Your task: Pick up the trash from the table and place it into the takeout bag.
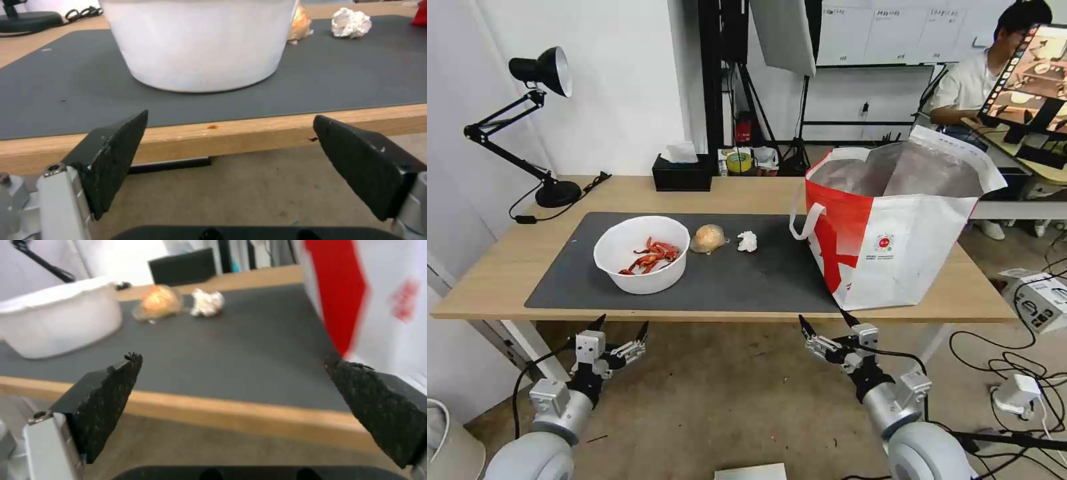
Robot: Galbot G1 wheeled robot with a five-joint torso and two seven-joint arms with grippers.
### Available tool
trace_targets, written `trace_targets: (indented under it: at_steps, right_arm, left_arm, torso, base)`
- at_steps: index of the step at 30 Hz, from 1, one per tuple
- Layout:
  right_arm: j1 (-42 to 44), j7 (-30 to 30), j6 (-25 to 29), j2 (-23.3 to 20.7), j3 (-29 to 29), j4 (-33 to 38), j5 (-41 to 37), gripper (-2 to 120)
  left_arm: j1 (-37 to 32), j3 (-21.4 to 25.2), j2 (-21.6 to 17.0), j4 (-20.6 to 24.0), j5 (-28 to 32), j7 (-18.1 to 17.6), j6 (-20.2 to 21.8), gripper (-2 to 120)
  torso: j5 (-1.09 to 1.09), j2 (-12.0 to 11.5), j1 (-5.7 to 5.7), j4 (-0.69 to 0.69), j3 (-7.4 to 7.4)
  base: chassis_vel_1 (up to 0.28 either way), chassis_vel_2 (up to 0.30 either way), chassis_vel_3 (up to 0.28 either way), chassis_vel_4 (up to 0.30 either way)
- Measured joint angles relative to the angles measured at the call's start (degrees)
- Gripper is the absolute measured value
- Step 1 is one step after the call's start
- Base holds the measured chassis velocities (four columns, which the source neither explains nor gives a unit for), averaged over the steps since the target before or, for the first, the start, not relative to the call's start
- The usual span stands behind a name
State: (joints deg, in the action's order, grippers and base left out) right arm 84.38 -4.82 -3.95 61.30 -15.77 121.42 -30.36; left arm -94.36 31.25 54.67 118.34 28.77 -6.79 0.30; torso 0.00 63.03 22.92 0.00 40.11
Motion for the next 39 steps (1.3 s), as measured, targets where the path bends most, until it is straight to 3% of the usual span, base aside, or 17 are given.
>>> trace_targets:
  at_steps: [19, 34, 39]
  right_arm:
    - [-16.78, -1.81, -5.48, 1.11, 10.48, -3.30, -2.28, 100]
    - [-34.77, -7.60, -8.84, 0.12, 18.76, -14.03, -12.29, 100]
    - [-39.94, -12.07, -11.39, 1.25, 21.46, -17.80, -14.38, 100]
  left_arm:
    - [0.67, -0.98, 0.79, -0.50, -0.24, -0.07, 0.31, 100]
    - [0.70, -0.72, 0.69, -0.73, 0.19, -0.21, 0.49, 100]
    - [0.55, -0.38, 0.64, -0.88, 0.23, -0.23, 0.49, 100]
  torso:
    - [0.00, -0.01, 0.00, 0.00, 0.01]
    - [0.00, 0.00, 0.00, 0.00, 0.00]
    - [0.00, -0.01, 0.00, 0.00, 0.00]
  base:
    - [0.000, 0.000, 0.000, 0.000]
    - [0.000, 0.000, 0.000, 0.000]
    - [0.000, 0.000, 0.000, 0.000]
